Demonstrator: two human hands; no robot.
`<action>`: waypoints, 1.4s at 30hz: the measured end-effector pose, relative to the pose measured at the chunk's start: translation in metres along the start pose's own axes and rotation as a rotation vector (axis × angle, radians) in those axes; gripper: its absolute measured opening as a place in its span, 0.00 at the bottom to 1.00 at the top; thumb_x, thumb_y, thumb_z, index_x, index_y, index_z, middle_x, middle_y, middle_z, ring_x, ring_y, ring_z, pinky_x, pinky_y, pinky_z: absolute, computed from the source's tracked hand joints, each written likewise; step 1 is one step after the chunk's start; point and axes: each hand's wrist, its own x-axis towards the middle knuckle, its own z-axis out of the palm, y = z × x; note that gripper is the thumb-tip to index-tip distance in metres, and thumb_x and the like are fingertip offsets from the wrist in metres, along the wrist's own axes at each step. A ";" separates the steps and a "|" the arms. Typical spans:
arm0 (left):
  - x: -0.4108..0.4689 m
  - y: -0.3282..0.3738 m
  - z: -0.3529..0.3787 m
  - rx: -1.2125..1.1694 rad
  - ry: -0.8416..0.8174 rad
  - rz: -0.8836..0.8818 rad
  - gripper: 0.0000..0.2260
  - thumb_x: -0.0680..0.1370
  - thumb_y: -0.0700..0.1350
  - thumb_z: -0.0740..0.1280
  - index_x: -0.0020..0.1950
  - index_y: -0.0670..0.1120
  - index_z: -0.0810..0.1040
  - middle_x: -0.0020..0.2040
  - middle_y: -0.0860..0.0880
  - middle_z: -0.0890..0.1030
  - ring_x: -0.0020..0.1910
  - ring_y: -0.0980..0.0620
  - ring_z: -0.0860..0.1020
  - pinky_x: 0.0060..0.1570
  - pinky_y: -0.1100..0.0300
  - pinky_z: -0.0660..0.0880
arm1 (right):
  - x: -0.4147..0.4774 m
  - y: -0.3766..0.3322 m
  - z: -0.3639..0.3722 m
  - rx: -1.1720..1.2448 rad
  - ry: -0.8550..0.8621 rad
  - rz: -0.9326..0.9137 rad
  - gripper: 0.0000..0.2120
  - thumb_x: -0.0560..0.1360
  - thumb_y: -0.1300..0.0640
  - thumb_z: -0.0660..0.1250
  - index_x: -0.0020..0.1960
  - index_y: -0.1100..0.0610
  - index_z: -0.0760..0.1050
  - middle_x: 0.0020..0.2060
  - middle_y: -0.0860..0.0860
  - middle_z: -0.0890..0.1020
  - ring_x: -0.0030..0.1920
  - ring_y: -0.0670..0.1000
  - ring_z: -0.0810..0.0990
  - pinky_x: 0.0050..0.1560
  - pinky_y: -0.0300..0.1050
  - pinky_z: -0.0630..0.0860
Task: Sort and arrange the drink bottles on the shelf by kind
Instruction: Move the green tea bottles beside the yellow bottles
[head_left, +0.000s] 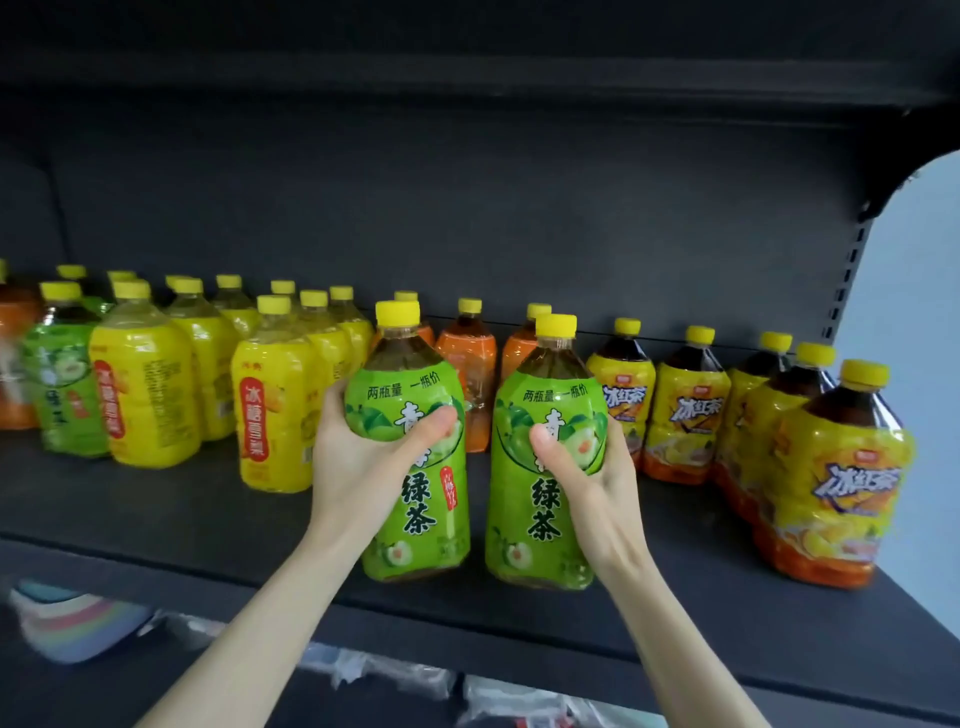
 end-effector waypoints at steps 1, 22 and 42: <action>0.000 0.006 -0.013 -0.005 0.006 0.008 0.37 0.55 0.55 0.77 0.61 0.51 0.70 0.45 0.57 0.82 0.42 0.62 0.81 0.38 0.66 0.75 | -0.004 -0.005 0.012 0.003 -0.007 -0.015 0.31 0.63 0.41 0.74 0.63 0.47 0.71 0.52 0.42 0.83 0.52 0.41 0.82 0.52 0.44 0.77; 0.084 0.015 -0.387 0.140 0.096 0.067 0.36 0.56 0.57 0.76 0.61 0.49 0.72 0.48 0.56 0.82 0.47 0.59 0.81 0.50 0.57 0.75 | -0.102 -0.035 0.384 -0.002 -0.075 -0.043 0.17 0.62 0.42 0.69 0.45 0.41 0.64 0.38 0.26 0.69 0.38 0.17 0.68 0.36 0.15 0.63; 0.277 -0.090 -0.455 0.172 -0.077 0.107 0.37 0.65 0.49 0.77 0.69 0.51 0.63 0.48 0.69 0.67 0.40 0.87 0.64 0.38 0.86 0.61 | -0.006 0.039 0.554 -0.126 0.147 -0.048 0.48 0.56 0.31 0.69 0.71 0.53 0.64 0.54 0.36 0.73 0.54 0.38 0.72 0.58 0.39 0.64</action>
